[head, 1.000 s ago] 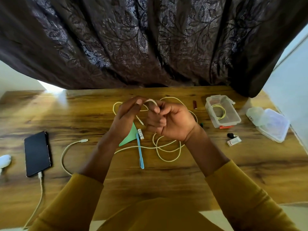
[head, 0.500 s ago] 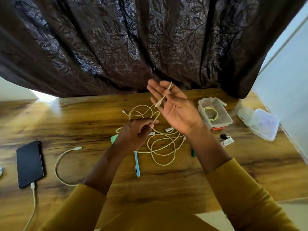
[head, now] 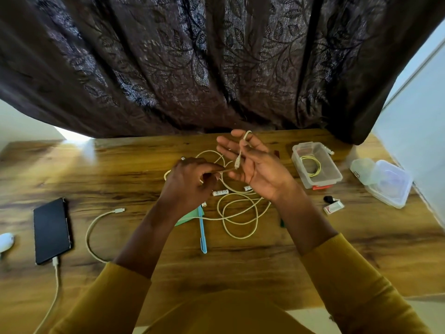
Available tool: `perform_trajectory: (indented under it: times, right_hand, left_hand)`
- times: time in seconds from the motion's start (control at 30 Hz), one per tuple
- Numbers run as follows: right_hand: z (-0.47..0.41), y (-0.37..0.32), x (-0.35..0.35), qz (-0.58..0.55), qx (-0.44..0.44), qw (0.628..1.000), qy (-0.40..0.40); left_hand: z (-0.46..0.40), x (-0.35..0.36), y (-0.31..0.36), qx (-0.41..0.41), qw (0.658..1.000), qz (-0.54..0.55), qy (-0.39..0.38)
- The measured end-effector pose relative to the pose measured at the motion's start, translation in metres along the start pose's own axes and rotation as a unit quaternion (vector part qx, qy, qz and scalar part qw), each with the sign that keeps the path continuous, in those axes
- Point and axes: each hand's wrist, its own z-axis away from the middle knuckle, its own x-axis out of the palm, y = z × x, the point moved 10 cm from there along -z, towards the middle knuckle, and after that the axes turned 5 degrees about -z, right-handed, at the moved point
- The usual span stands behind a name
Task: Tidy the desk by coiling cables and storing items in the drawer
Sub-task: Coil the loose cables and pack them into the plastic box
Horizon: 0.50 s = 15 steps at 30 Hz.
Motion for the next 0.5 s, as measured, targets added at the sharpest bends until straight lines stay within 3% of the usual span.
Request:
perform_trajectory:
  times: [0.17,0.37,0.5]
  right_hand:
    - [0.0,0.003,-0.005,0.09,-0.008,0.995,0.045]
    - [0.004,0.005,0.012,0.283,-0.022,0.956,0.077]
    - [0.006,-0.001,0.018,0.296,-0.01,0.952,0.072]
  left_hand:
    - [-0.003,0.004,0.018,0.039,0.999,-0.004,-0.018]
    - [-0.012,0.0,0.03,0.077,0.997,-0.02,-0.02]
    - [-0.013,-0.022,0.029,0.067,0.997,0.036,0.006]
